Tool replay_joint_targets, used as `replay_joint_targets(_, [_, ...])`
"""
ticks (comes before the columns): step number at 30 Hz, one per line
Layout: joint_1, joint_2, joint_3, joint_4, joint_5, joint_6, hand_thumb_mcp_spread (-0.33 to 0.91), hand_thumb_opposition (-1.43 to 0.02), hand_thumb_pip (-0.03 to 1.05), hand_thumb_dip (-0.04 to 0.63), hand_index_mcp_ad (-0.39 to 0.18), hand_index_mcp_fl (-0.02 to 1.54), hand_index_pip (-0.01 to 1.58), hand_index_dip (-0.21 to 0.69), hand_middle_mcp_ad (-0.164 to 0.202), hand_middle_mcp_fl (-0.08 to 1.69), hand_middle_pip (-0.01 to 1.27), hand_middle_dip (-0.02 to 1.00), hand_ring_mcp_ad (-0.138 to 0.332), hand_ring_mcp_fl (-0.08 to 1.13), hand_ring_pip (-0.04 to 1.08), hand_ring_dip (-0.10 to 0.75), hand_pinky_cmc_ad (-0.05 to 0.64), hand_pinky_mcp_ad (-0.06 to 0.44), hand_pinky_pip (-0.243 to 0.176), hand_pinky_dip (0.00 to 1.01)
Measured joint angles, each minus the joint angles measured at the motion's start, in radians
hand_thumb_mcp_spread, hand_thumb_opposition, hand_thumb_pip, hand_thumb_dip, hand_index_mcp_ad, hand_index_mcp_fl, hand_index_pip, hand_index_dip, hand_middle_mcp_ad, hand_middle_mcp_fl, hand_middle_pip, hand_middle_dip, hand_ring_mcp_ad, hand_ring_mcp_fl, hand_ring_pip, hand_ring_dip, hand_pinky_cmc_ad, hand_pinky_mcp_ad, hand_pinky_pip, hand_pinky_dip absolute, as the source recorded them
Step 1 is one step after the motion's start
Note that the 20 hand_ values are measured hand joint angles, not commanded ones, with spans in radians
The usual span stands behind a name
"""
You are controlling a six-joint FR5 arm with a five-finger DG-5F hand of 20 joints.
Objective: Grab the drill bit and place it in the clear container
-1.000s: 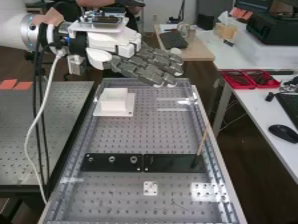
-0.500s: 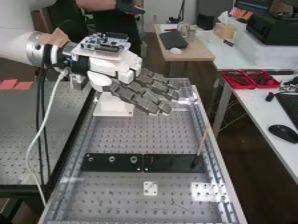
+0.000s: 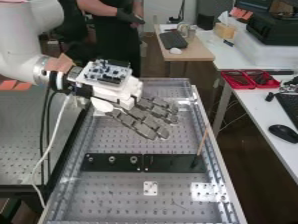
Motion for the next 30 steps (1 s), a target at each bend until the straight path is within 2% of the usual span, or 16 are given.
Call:
replay_joint_targets(2, [-0.008,-0.018,0.000,0.006,0.010,0.005,0.20,-0.80,0.31,0.010,0.148,0.06,0.10,0.126,0.154,0.03,0.17,0.02,0.271,0.11,0.10,-0.023,0.188,0.216,-0.098,0.21])
replay_joint_targets(10, [-0.028,-0.062,0.017,0.010,0.017,-0.011,0.24,-0.79,0.39,0.021,0.089,0.11,0.10,0.126,0.157,0.03,0.17,0.02,0.278,0.08,0.09,-0.023,0.176,0.215,-0.099,0.23])
replay_joint_targets(15, [-0.044,-0.085,0.038,0.007,0.012,-0.014,0.26,-0.79,0.45,0.047,0.075,0.16,0.10,0.126,0.154,0.03,0.16,0.03,0.279,0.06,0.09,-0.023,0.161,0.215,-0.098,0.23])
replay_joint_targets(24, [-0.066,-0.131,0.070,0.006,-0.008,-0.014,0.28,-0.79,0.47,0.066,0.059,0.21,0.10,0.122,0.157,0.05,0.16,0.06,0.279,0.05,0.09,-0.023,0.161,0.213,-0.098,0.24])
replay_joint_targets(30, [-0.073,-0.150,0.072,0.049,-0.021,-0.022,0.28,-0.79,0.49,0.082,0.054,0.22,0.12,0.126,0.157,0.04,0.14,0.07,0.278,0.05,0.09,-0.021,0.164,0.213,-0.096,0.25])
